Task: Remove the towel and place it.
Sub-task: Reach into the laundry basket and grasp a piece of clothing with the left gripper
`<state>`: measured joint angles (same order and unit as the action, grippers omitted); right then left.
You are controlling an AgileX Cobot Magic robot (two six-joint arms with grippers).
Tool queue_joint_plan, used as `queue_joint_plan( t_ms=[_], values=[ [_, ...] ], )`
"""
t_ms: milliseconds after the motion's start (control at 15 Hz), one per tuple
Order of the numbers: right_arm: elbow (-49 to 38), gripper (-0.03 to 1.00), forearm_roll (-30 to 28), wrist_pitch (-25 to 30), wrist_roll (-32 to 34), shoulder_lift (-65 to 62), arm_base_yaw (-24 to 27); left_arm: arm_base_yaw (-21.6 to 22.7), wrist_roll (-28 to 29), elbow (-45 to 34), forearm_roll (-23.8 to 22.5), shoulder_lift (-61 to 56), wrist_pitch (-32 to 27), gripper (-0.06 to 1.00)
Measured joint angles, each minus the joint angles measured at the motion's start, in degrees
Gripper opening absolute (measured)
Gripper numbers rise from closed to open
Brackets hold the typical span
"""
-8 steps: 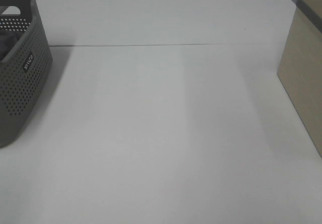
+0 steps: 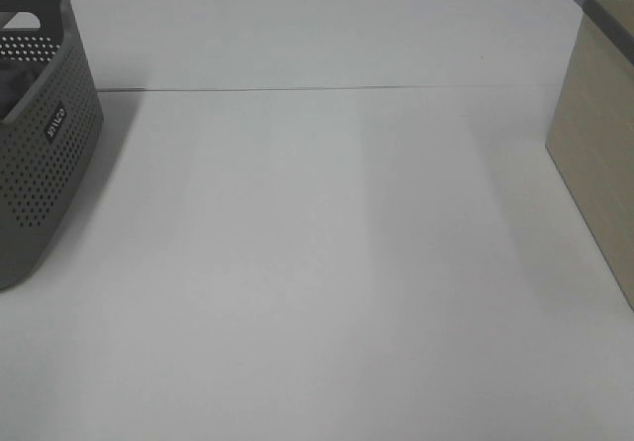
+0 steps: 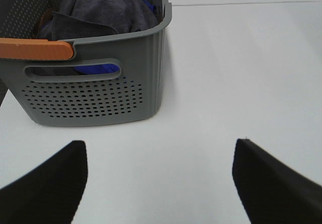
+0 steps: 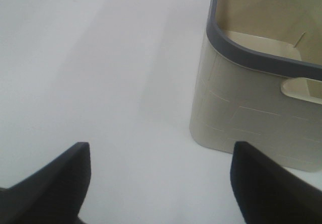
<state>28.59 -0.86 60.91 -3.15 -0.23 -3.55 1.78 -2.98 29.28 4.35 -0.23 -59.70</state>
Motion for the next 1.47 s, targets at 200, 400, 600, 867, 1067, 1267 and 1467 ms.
queue_joint_plan(
  t_ms=[200,400,600,867,1067,1267,1467],
  values=[
    [0.0,0.75,0.0,0.0,0.0,0.0,0.0,0.0,0.0,0.0,0.0,0.0,0.0,0.75],
    [0.0,0.75,0.0,0.0,0.0,0.0,0.0,0.0,0.0,0.0,0.0,0.0,0.0,0.75],
    [0.0,0.75,0.0,0.0,0.0,0.0,0.0,0.0,0.0,0.0,0.0,0.0,0.0,0.75],
    [0.0,0.75,0.0,0.0,0.0,0.0,0.0,0.0,0.0,0.0,0.0,0.0,0.0,0.75],
    [0.0,0.75,0.0,0.0,0.0,0.0,0.0,0.0,0.0,0.0,0.0,0.0,0.0,0.75],
    [0.0,0.75,0.0,0.0,0.0,0.0,0.0,0.0,0.0,0.0,0.0,0.0,0.0,0.75],
    [0.0,0.75,0.0,0.0,0.0,0.0,0.0,0.0,0.0,0.0,0.0,0.0,0.0,0.75]
  ],
)
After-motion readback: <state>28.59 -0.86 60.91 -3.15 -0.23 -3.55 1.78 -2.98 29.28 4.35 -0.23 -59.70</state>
